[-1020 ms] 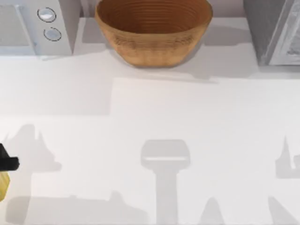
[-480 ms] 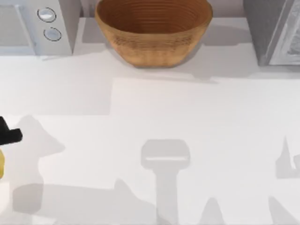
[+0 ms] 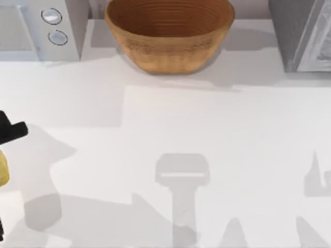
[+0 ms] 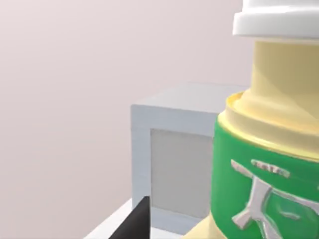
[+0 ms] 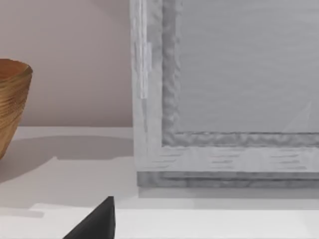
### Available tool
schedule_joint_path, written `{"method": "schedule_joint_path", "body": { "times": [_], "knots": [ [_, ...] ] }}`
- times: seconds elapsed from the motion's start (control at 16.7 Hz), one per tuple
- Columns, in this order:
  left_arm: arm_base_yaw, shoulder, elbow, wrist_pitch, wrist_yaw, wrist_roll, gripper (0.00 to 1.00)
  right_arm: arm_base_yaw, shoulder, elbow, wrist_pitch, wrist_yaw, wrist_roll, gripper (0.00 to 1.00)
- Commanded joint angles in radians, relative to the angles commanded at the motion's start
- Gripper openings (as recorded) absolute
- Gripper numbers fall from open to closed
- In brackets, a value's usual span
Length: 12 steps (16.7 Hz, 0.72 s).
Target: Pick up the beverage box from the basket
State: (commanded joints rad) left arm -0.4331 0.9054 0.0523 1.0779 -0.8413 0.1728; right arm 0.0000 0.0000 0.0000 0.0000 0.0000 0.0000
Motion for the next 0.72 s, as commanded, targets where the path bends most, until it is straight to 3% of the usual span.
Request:
{"method": "schedule_joint_path", "body": {
  "times": [0.48, 0.72],
  "knots": [
    [0.001, 0.024, -0.003, 0.021, -0.011, 0.004, 0.0, 0.0, 0.0, 0.0, 0.0, 0.0, 0.0, 1.0],
    [0.032, 0.148, -0.003, 0.136, 0.01, -0.006, 0.0, 0.0, 0.0, 0.0, 0.0, 0.0, 0.0, 1.0]
  ]
}}
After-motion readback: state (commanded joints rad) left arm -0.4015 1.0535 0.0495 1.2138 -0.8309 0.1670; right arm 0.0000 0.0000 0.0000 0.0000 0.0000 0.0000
